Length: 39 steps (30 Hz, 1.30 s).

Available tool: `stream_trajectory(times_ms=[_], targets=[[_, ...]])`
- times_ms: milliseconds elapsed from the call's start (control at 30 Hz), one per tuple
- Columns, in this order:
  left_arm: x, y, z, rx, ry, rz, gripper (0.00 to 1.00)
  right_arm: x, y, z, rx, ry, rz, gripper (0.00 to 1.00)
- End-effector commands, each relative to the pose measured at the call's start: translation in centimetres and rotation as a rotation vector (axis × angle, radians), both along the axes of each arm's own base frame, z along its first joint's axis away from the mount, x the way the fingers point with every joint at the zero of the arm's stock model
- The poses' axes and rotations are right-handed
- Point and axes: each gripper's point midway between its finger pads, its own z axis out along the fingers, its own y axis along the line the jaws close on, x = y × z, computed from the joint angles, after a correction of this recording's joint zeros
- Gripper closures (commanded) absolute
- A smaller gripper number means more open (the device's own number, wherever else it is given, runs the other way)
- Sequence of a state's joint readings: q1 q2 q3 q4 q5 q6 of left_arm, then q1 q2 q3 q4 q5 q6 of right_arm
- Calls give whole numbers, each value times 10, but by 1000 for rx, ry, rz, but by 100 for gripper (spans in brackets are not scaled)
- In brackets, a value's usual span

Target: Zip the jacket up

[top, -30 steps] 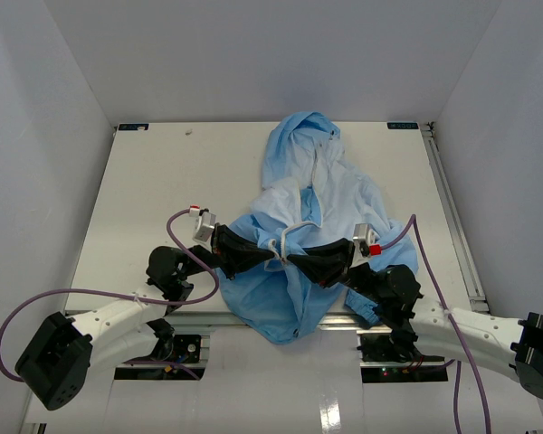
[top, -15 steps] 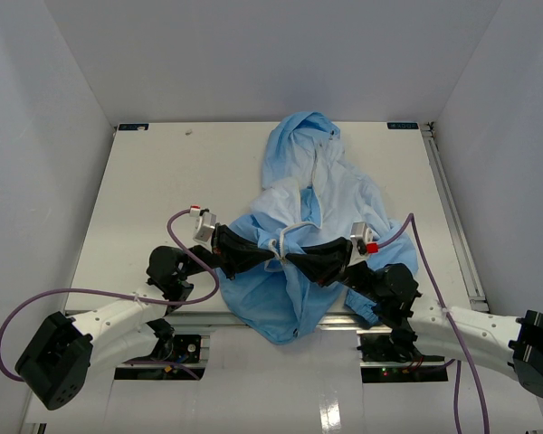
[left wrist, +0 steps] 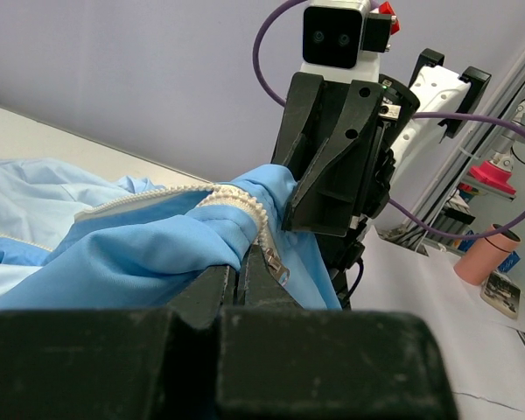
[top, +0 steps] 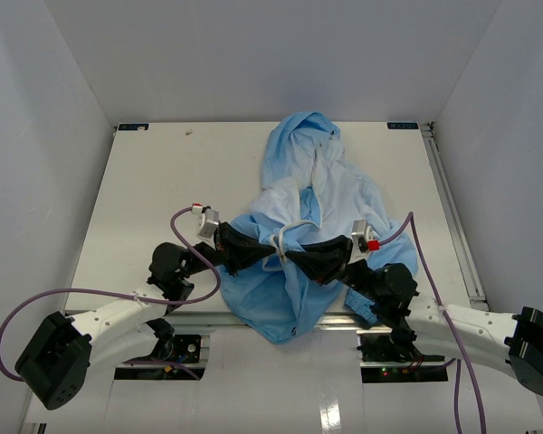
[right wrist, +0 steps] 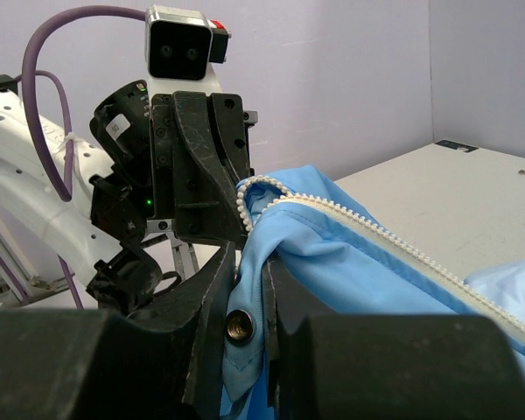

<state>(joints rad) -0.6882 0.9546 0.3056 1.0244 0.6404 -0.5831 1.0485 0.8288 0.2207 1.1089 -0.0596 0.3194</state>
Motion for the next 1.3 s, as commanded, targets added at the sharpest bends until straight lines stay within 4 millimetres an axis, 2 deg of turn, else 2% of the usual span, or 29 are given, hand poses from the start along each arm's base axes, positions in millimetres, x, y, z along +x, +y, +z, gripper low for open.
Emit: stream_trajectory(times_ms=[0, 300, 533, 833, 1133, 1267], targets=[[-1, 0, 16, -39, -24, 6, 100, -3, -9, 46, 164, -56, -4, 92], [-22, 0, 14, -34, -67, -93, 100, 2, -17, 45, 198, -75, -50, 92], [-31, 0, 16, -25, -95, -139, 100, 6, -23, 47, 198, -73, -87, 92], [-21, -6, 8, -22, -45, -129, 100, 4, -25, 49, 230, -65, -77, 92], [-15, -4, 19, -76, -25, -83, 100, 6, -20, 45, 257, -40, -59, 92], [-11, -3, 21, -76, -9, -62, 100, 6, -25, 47, 283, -39, -72, 92]])
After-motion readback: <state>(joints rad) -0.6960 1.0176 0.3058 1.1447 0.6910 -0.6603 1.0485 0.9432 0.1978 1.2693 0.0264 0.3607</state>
